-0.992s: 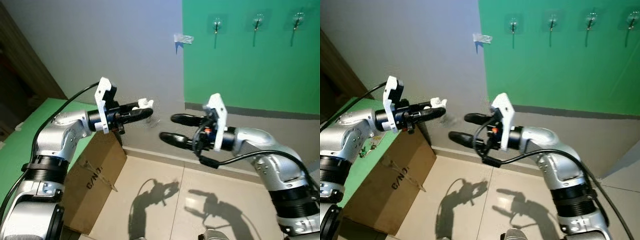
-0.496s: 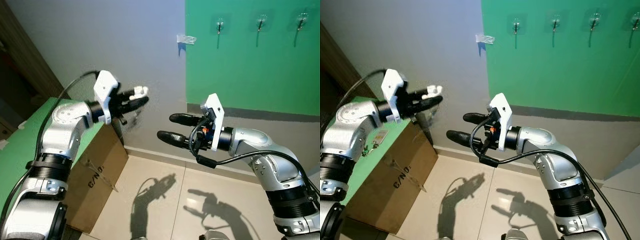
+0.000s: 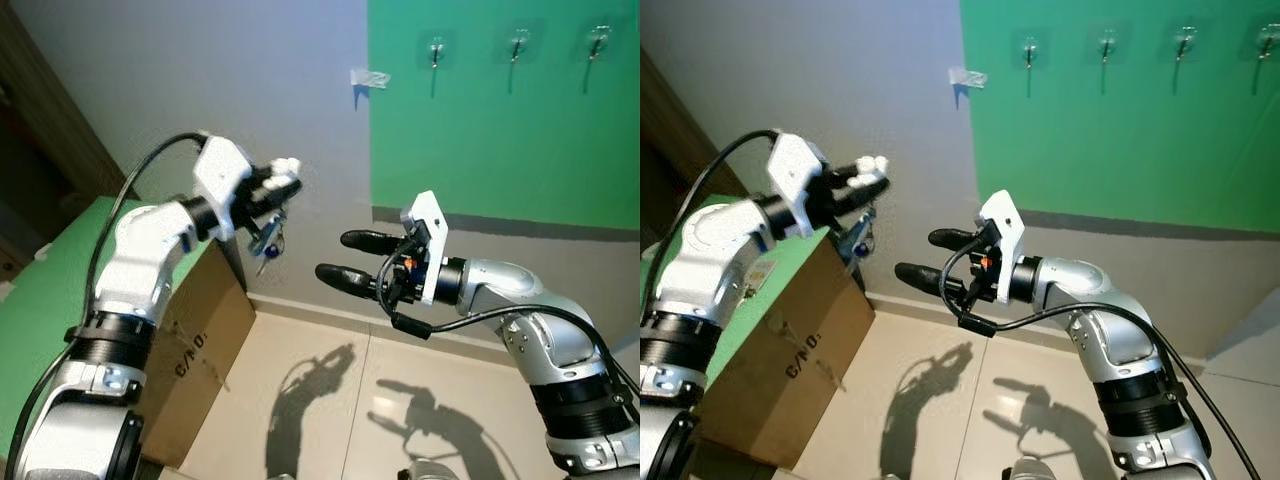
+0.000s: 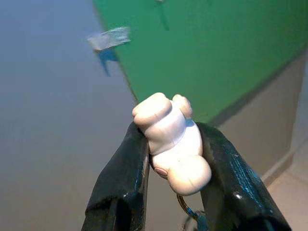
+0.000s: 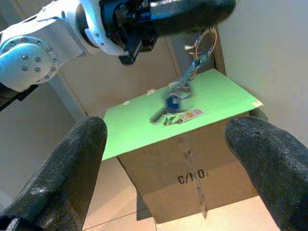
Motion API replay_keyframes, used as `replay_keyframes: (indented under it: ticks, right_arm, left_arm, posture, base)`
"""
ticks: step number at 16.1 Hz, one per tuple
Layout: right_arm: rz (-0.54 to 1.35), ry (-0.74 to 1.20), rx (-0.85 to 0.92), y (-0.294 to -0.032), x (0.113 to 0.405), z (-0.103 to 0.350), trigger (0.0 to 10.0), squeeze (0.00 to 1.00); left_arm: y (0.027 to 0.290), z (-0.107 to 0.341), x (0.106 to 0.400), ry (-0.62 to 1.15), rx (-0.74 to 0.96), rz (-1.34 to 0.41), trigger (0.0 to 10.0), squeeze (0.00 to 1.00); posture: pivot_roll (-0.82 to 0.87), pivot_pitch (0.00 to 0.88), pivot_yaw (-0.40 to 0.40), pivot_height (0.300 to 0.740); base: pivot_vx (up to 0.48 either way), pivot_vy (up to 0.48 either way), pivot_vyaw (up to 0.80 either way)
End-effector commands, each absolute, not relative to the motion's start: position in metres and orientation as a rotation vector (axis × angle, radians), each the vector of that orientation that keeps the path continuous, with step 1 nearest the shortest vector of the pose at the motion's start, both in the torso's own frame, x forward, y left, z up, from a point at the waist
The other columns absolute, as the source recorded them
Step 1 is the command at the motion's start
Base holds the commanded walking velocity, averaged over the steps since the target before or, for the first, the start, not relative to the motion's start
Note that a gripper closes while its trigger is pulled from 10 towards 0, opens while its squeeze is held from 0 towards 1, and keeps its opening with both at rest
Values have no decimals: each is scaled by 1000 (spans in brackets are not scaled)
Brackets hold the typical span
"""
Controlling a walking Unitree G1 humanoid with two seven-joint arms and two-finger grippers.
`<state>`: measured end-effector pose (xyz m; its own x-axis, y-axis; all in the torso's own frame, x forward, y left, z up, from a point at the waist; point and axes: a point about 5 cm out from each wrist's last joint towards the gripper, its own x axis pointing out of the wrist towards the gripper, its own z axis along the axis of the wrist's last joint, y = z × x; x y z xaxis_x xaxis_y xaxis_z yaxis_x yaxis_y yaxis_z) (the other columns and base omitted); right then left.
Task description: Hang keys on a hook
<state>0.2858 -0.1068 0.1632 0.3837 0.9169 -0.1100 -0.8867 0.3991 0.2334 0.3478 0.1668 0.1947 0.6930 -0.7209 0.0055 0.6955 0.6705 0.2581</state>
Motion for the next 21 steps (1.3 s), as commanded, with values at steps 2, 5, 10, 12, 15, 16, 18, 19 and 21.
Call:
replay_keyframes:
  ticks: [2, 5, 10, 12, 15, 16, 18, 19, 21]
  right_arm:
    - [1167, 241, 133, -100, 287, 161, 10000, 0]
    - [1174, 222, 112, -96, 292, 163, 10000, 0]
    - [1027, -35, -557, -86, 306, 164, 10000, 0]
    - [1054, -98, -651, -79, 301, 166, 10000, 0]
    - [1052, -116, -641, -76, 303, 167, 10000, 0]
    - [1048, -131, -644, -75, 304, 168, 10000, 0]
    - [1025, -175, -668, -74, 308, 171, 10000, 0]
    - [1003, -187, -679, -75, 311, 172, 10000, 0]
    - [971, -180, -673, -76, 317, 173, 10000, 0]
  left_arm:
    - [175, 206, 353, -133, 229, -741, 0, 0]
    - [170, 205, 352, -117, 199, -750, 0, 0]
    - [164, 201, 351, -80, 150, -771, 0, 0]
    - [161, 199, 351, -59, 139, -775, 0, 0]
    - [157, 201, 350, -56, 128, -785, 0, 0]
    - [155, 200, 350, -53, 130, -790, 0, 0]
    - [151, 197, 348, -39, 134, -797, 0, 0]
    - [150, 196, 348, -32, 132, -799, 0, 0]
    - [147, 197, 347, -30, 130, -801, 0, 0]
  posture:
    - [-271, 0, 165, 740]
    - [-270, 0, 166, 740]
    - [-269, 0, 167, 740]
    - [-271, 0, 169, 740]
    - [-271, 0, 173, 740]
    - [-272, 0, 174, 740]
    - [-275, 0, 176, 740]
    - [-277, 0, 177, 740]
    - [-275, 0, 176, 740]
  base:
    - [0, 0, 0]
    - [0, 0, 0]
    - [0, 0, 0]
    - [0, 0, 0]
    - [0, 0, 0]
    - [0, 0, 0]
    - [0, 0, 0]
    - [0, 0, 0]
    - [0, 0, 0]
